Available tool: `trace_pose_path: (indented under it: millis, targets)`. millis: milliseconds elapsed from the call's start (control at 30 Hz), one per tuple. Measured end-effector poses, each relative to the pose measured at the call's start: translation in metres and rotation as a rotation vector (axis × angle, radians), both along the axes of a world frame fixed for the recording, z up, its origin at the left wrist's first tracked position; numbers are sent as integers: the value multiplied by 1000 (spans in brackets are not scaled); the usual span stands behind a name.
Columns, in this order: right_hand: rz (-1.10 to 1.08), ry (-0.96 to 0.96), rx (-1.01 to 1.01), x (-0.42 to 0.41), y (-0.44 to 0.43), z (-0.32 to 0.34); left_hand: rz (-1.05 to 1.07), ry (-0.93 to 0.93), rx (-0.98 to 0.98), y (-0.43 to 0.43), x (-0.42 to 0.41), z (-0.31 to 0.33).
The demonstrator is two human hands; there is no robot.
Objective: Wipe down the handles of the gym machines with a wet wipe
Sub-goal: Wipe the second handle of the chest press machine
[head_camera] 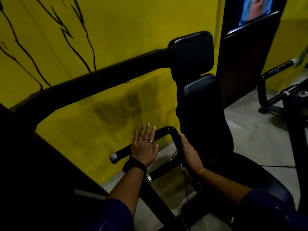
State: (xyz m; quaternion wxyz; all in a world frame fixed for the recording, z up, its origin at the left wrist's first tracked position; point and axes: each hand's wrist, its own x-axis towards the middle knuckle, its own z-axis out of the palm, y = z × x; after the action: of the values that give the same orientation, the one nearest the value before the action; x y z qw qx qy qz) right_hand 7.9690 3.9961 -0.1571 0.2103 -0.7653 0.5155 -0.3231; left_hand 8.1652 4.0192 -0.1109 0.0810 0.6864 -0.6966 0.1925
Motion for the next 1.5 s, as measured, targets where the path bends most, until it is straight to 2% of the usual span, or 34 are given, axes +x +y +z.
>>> trace_pose_path:
  millis: [67,167,233,300,367,433,500,633,700,800,900,967,1033,1200,1333,1400,1500]
  targets:
    - [-75,-198,159,12,4,7,-2,-14,-9,1,1,-1]
    - [-213,-282,135,40,-16,29,25,-10,0,1,-2,0]
    - [-114,-198,15,55,-27,46,38,-16,-3,1,-3,-2]
    - [29,-22,-132,63,-32,51,36,-14,-2,0,-3,-3]
    - [60,96,-287,62,-31,42,32,-17,12,1,-1,-3]
    - [44,120,-360,50,-26,18,16,-11,2,1,0,-3]
    - [2,91,-356,29,-15,-14,10,-2,12,2,0,-2]
    - [-48,35,-222,7,17,-52,4,3,39,2,2,-2]
    - [-52,-59,-157,13,13,-43,-4,3,40,2,3,-2]
    - [-63,-143,-205,34,-11,-2,-5,1,39,1,1,-1]
    - [59,-66,-289,44,-29,19,-13,7,26,3,1,-2]
    - [99,18,-351,34,-33,10,-18,18,20,2,1,-1]
    - [90,42,-328,21,-27,-8,-22,22,21,2,2,-2]
    - [8,-151,-117,5,14,-41,-49,26,-8,4,4,-5]
    - [-38,-258,-213,12,-11,-4,-70,13,-33,1,4,-5]
    - [-18,-227,-253,22,-25,24,-56,14,-21,1,3,-5]
    - [121,-36,-304,29,-42,37,-48,16,-5,2,3,-4]
